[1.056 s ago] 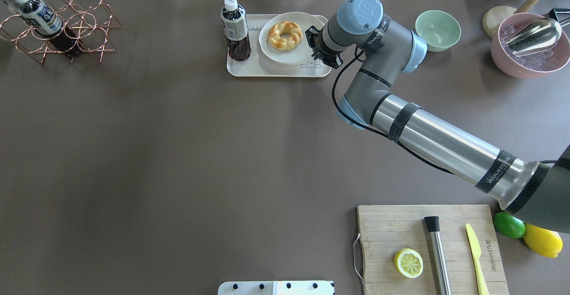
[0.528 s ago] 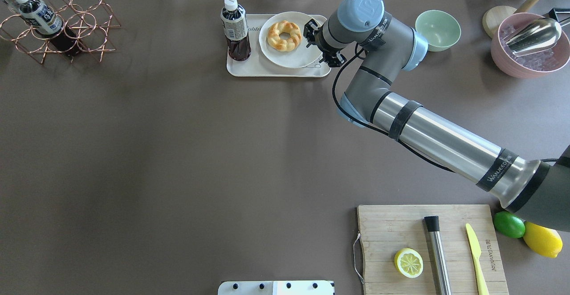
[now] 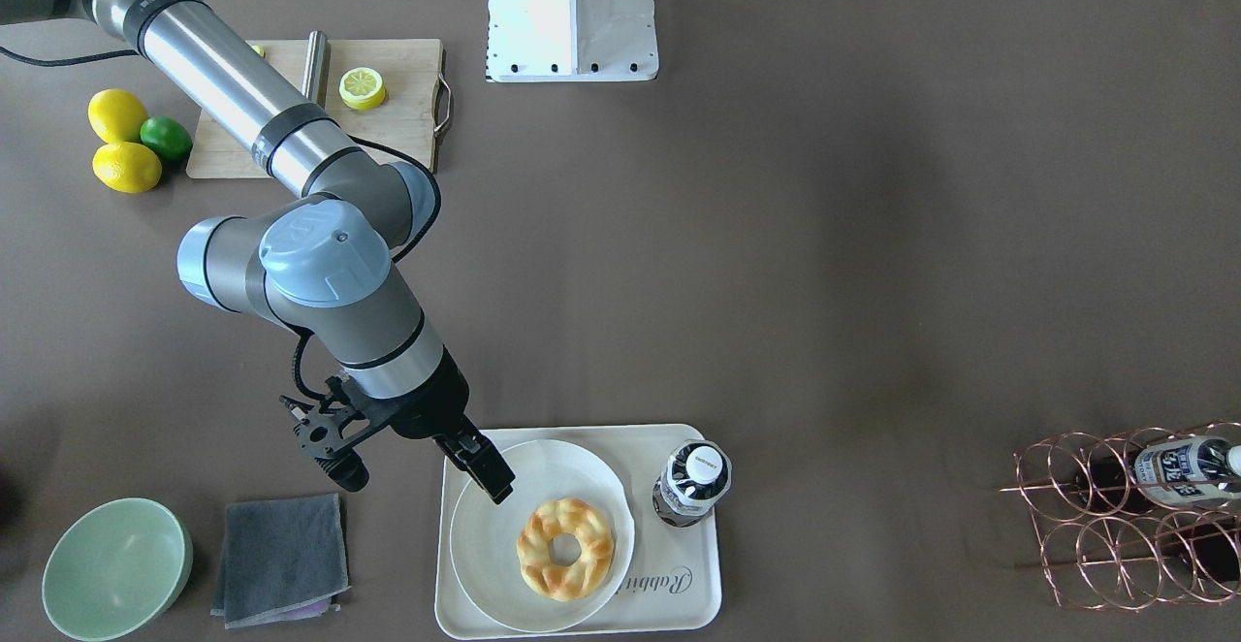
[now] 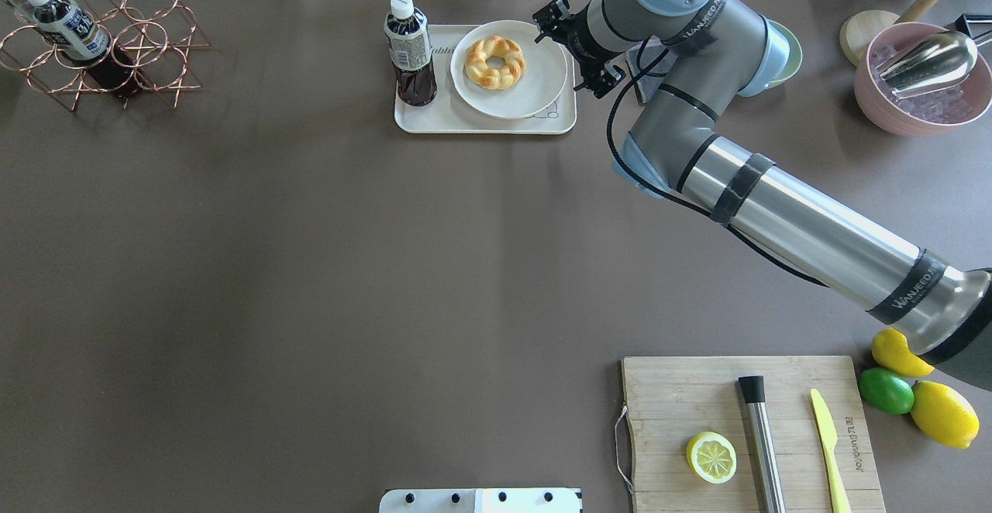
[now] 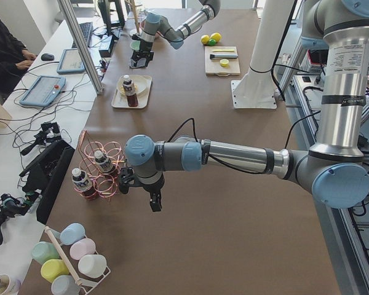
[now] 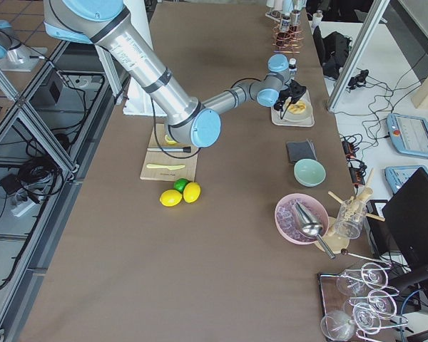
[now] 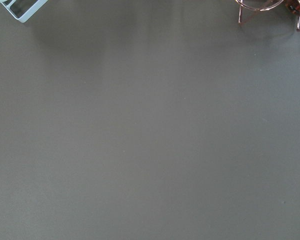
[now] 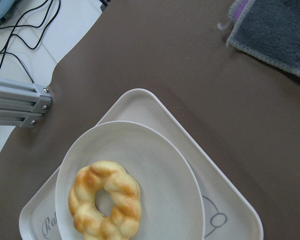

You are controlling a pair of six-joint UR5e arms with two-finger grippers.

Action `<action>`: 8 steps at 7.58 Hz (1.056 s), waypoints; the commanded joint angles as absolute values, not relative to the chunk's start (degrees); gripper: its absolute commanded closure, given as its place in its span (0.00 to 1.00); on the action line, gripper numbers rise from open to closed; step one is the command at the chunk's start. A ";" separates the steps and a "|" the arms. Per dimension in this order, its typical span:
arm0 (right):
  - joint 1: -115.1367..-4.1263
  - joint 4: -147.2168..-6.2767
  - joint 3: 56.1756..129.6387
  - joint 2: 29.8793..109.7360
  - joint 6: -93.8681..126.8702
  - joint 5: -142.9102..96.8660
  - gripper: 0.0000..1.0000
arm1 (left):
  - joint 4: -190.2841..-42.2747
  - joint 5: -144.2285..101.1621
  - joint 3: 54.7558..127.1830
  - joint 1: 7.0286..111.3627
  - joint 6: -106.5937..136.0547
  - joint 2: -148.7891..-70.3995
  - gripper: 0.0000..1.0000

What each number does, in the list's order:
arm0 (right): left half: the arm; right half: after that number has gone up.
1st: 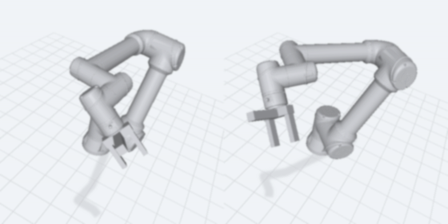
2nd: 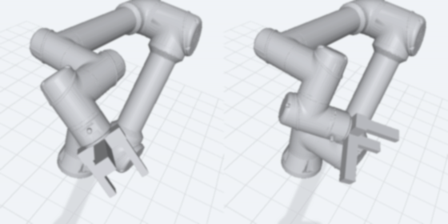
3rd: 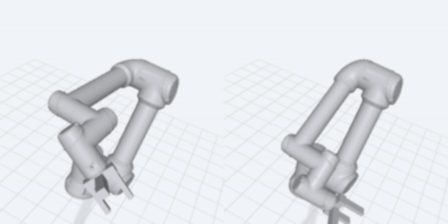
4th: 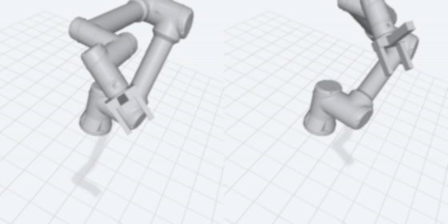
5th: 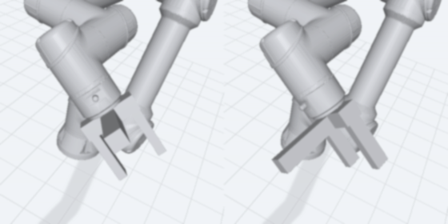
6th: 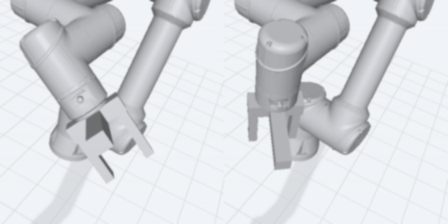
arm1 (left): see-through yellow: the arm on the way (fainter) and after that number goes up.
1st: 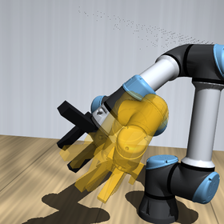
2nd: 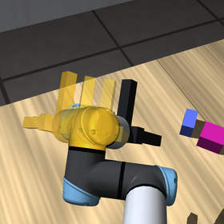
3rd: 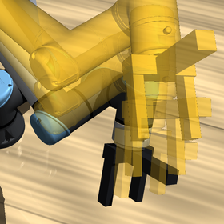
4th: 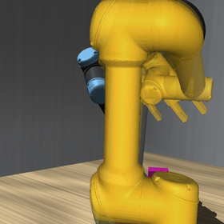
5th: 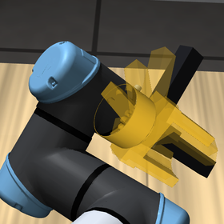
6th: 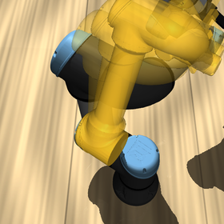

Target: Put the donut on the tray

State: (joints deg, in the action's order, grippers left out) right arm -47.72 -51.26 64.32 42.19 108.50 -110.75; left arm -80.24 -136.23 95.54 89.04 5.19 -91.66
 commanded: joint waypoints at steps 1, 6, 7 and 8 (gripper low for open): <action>-51.14 -51.76 75.81 52.87 99.27 -114.86 0.00 | -80.24 -136.23 95.54 89.03 5.19 -91.58 0.02; -54.49 -83.64 107.42 71.92 83.36 -115.85 0.00 | -80.24 -136.23 95.54 89.30 5.01 -90.53 0.02; -55.80 -85.67 111.32 77.03 78.10 -115.84 0.00 | -80.24 -136.14 95.54 89.38 4.92 -90.53 0.02; -58.07 -87.09 113.01 81.34 71.17 -115.84 0.00 | -80.24 -136.14 95.62 89.47 4.83 -90.09 0.02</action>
